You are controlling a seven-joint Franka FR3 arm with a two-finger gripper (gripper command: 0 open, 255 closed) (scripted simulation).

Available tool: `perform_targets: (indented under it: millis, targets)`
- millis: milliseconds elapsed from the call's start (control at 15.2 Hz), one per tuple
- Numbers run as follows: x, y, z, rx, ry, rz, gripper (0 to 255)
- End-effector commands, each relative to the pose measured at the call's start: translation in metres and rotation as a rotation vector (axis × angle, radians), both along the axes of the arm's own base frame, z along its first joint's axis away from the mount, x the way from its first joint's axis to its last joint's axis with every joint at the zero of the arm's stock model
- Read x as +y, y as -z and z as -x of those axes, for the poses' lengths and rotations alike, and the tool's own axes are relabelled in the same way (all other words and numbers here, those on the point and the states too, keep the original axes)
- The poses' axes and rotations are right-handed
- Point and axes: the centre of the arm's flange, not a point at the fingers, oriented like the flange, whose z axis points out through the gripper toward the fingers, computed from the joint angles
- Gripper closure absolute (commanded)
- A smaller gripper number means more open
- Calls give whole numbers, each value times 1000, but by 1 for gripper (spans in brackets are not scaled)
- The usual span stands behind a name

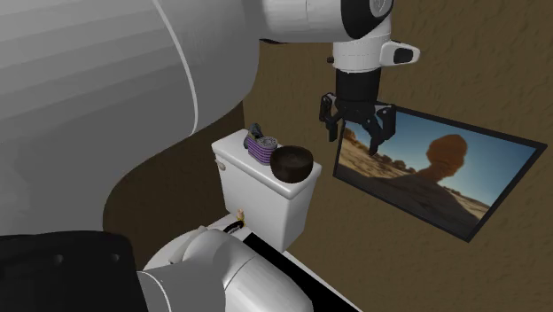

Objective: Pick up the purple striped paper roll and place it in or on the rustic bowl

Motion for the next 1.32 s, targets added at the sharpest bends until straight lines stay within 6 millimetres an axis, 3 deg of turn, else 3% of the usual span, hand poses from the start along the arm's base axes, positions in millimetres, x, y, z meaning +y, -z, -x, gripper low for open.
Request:
perform_targets:
  millis: [0, 594, 1254]
  targets:
    - [0, 0, 0, 0, 0, 0, 0]
    - [100, 56, -24, 8, 115, -22, 0]
    - [208, 116, -63, 17, 243, -47, 0]
